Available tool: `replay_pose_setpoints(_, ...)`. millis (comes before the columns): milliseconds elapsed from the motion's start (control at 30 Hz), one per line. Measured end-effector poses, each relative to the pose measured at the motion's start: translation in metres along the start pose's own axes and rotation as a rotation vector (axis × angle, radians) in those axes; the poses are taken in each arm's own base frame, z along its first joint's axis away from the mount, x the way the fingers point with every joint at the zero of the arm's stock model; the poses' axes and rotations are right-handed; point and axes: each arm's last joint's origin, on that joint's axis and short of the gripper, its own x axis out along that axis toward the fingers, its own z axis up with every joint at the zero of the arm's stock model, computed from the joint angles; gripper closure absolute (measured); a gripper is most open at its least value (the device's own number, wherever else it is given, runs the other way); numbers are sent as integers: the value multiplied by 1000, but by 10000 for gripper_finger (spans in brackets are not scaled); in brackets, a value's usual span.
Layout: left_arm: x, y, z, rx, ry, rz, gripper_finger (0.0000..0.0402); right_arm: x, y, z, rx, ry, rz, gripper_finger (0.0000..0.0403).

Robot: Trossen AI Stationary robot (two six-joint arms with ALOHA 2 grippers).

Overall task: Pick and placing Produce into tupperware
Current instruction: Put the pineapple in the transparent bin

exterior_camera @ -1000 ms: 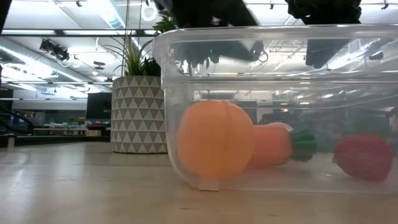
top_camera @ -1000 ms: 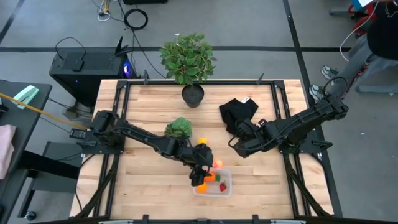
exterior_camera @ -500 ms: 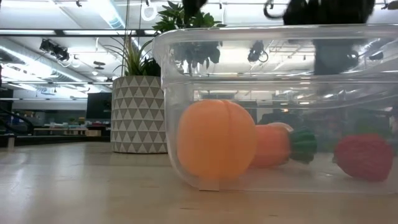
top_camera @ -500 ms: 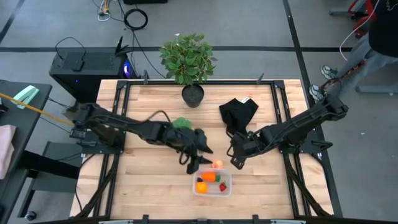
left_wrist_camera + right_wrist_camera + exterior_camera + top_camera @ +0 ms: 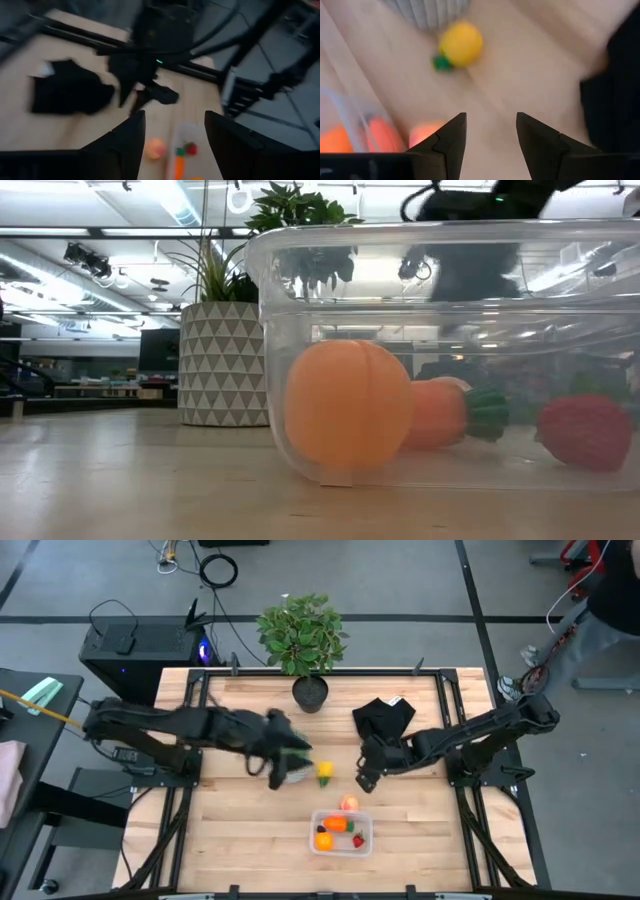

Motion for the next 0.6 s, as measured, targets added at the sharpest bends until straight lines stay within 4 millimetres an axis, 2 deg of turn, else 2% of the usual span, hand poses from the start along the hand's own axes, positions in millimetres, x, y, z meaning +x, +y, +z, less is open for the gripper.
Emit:
replay_pose_setpoints(200, -56, 15, 1, 33, -19, 212, 195, -4, 2, 25, 117, -80, 61, 224)
replay_pose_setpoints(333, -84, 21, -1, 14, -32, 265, 194, -9, 11, 39, 168, -82, 117, 224)
replay_pose_setpoints(467, -101, 25, -2, 13, -45, 292, 199, -17, 36, 49, 25, -43, 199, 229)
replay_pose_setpoints(600, -111, 28, -5, 19, -32, 312, 204, -12, 54, 46, -196, 75, 185, 233)
